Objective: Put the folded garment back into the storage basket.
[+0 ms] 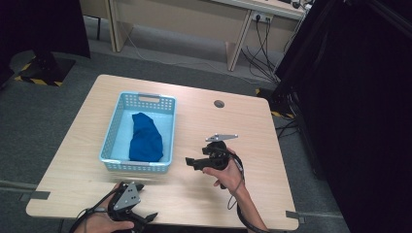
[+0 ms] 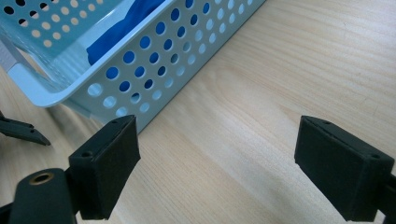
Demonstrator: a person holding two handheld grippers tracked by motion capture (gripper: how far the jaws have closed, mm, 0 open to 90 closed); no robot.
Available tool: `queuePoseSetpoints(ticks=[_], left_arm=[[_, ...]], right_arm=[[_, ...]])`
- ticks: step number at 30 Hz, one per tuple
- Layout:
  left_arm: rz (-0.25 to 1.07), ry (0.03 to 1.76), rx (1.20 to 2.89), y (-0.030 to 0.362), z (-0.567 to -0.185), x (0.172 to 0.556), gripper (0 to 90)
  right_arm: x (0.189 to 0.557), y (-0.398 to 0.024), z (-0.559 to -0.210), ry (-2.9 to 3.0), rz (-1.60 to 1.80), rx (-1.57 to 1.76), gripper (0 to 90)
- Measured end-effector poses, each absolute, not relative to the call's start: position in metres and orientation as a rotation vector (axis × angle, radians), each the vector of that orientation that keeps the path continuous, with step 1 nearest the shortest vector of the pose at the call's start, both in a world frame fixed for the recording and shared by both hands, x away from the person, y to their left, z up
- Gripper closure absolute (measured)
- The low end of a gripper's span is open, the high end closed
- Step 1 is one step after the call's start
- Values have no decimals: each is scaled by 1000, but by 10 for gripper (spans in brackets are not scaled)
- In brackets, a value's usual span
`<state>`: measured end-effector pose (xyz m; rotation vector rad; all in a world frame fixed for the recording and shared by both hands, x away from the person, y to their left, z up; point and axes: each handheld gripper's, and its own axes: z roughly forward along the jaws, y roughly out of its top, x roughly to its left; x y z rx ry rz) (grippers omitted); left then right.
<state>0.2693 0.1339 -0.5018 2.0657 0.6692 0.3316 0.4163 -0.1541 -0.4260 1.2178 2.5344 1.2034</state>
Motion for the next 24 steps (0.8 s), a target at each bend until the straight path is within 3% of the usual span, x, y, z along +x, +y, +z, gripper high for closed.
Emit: queuePoseSetpoints(ticks=[24], left_arm=[[334,668,2068,134,-502,269,0]], right_arm=[[407,-166,-434,2543,1165,1224,147]])
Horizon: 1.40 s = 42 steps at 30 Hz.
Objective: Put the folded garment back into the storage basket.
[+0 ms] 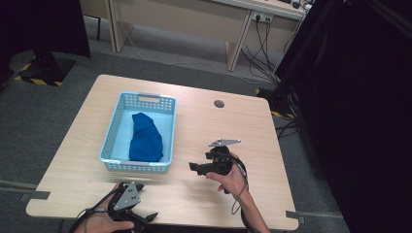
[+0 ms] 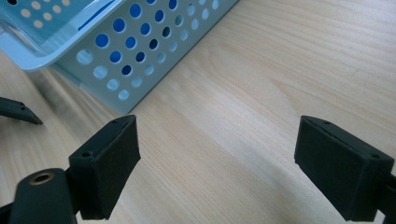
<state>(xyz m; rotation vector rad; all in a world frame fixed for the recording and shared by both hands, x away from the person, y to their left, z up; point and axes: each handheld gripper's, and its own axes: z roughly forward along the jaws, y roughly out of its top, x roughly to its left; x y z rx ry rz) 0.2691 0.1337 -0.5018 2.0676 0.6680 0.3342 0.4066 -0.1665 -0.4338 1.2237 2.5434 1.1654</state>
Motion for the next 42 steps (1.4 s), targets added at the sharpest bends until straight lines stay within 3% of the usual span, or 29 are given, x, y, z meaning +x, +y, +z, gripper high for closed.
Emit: queuePoseSetpoints(ticks=[42], left_arm=[[335,667,2069,134,-502,269,0]], right_arm=[[396,-196,-451,2535,1102,1286,147]])
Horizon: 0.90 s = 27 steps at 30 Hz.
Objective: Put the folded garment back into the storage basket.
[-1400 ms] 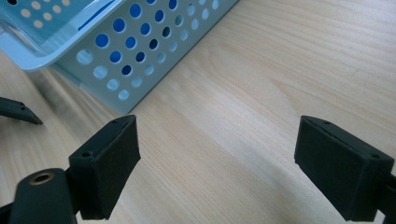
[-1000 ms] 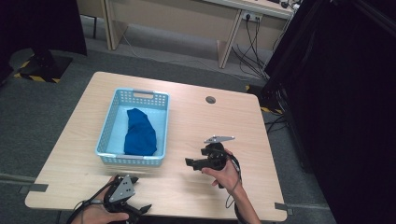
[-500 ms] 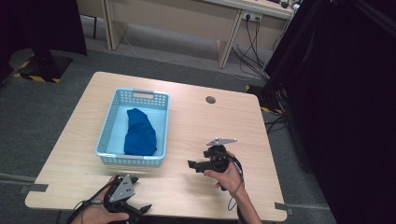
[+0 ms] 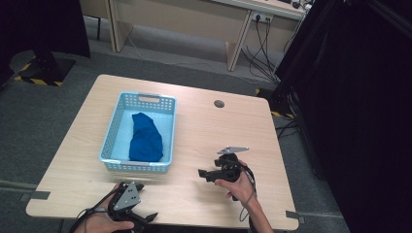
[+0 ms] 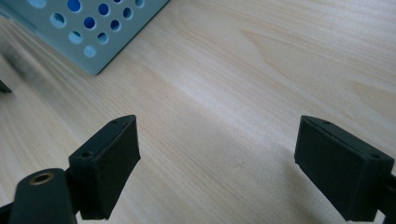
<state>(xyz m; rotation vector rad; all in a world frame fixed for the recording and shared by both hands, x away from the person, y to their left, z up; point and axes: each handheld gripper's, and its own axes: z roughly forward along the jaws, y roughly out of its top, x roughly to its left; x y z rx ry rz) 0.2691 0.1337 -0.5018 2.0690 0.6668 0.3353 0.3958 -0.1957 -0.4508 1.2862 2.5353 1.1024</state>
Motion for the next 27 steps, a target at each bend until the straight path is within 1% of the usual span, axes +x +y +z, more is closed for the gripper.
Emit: queuePoseSetpoints(ticks=[27], left_arm=[[335,667,2069,134,-502,269,0]], right_arm=[[386,-213,-459,2529,1068,1313,136]])
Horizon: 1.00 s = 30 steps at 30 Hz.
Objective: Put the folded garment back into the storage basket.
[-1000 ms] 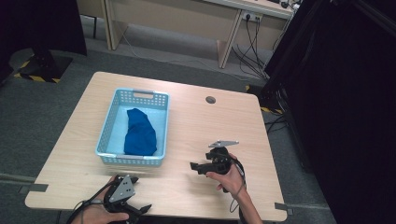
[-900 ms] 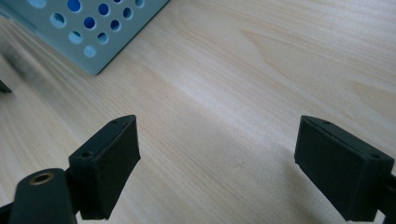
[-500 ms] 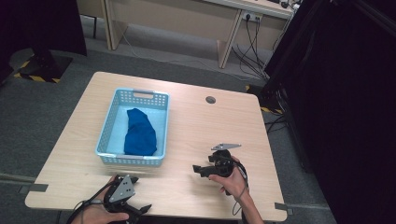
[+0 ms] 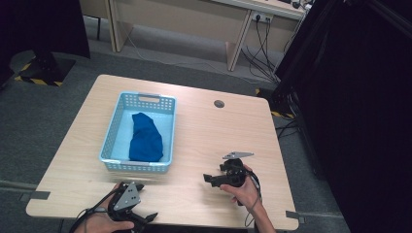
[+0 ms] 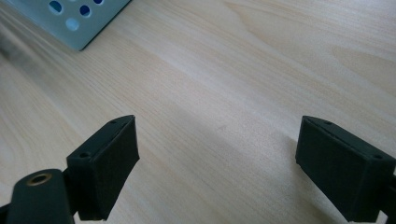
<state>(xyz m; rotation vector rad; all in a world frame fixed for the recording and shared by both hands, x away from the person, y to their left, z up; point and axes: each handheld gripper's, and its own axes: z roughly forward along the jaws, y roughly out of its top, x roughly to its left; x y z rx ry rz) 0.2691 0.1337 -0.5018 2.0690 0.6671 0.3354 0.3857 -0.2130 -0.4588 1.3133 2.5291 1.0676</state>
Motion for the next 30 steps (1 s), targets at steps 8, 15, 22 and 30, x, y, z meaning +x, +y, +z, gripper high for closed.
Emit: queuePoseSetpoints(ticks=[8,15,22,30], left_arm=[[335,667,2068,134,-502,269,0],[335,667,2068,134,-502,269,0],[336,667,2069,134,-502,269,0],[336,667,2069,134,-502,269,0]], right_arm=[[383,-218,-460,2525,1069,1318,125],[379,-221,-461,2528,1078,1314,106],[376,-222,-462,2528,1071,1309,98],[372,-225,-461,2526,1077,1302,98]])
